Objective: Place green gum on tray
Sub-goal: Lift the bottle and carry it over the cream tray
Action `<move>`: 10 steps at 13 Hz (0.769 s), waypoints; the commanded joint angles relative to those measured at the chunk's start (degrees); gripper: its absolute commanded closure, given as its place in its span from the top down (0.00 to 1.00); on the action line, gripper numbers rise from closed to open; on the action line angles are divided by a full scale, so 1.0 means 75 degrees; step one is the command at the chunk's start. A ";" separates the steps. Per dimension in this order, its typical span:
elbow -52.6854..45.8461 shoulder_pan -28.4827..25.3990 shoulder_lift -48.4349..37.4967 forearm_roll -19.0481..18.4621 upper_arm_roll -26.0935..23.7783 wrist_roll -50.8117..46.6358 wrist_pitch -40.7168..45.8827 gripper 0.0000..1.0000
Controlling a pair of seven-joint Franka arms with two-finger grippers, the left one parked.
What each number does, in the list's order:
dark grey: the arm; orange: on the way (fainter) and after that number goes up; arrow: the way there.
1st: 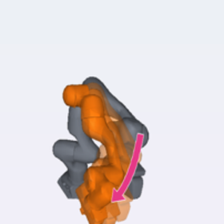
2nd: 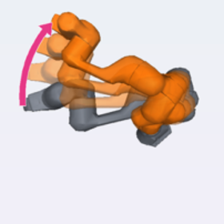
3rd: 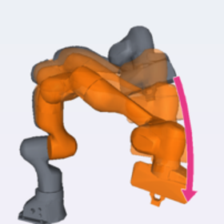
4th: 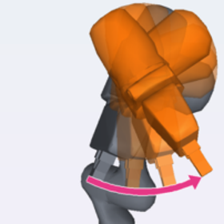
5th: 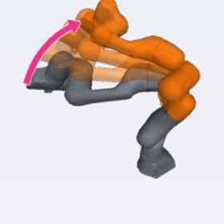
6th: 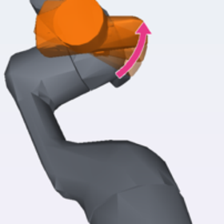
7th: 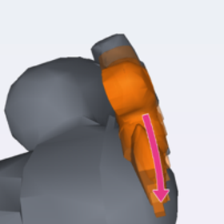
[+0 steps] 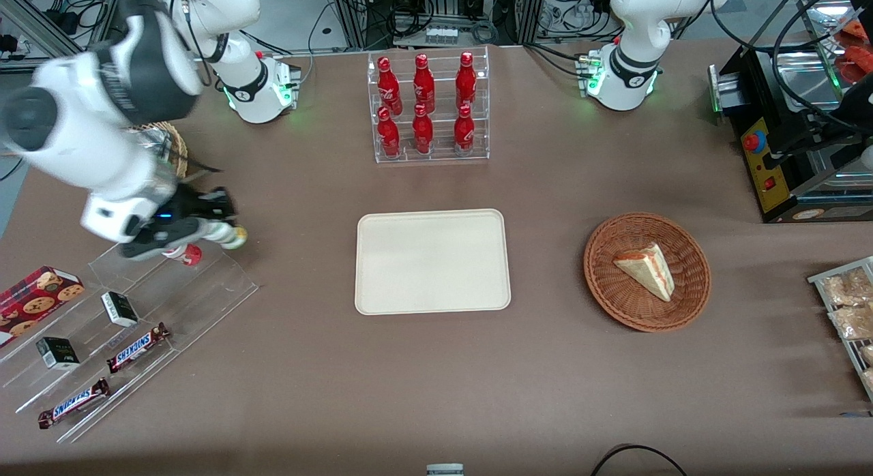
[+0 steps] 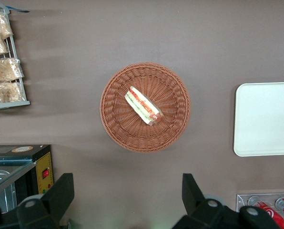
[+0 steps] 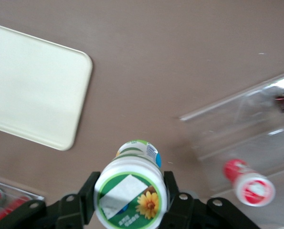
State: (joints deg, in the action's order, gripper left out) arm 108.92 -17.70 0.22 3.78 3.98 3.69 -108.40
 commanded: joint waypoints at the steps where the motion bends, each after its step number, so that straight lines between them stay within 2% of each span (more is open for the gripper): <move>1: -0.0529 -0.0893 0.0671 0.0129 0.0079 -0.1528 -0.0264 0.00; 4: -0.0647 -0.1902 0.1246 0.0129 0.0079 -0.3276 -0.0943 0.00; 7: -0.1278 -0.2687 0.2439 0.0071 0.0090 -0.4729 -0.1448 0.00; 10: -0.1573 -0.3204 0.3389 0.0094 0.0091 -0.5716 -0.2629 0.00</move>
State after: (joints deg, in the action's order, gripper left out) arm 101.33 -39.93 20.14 3.85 3.95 -35.70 -124.82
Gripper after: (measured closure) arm 0.410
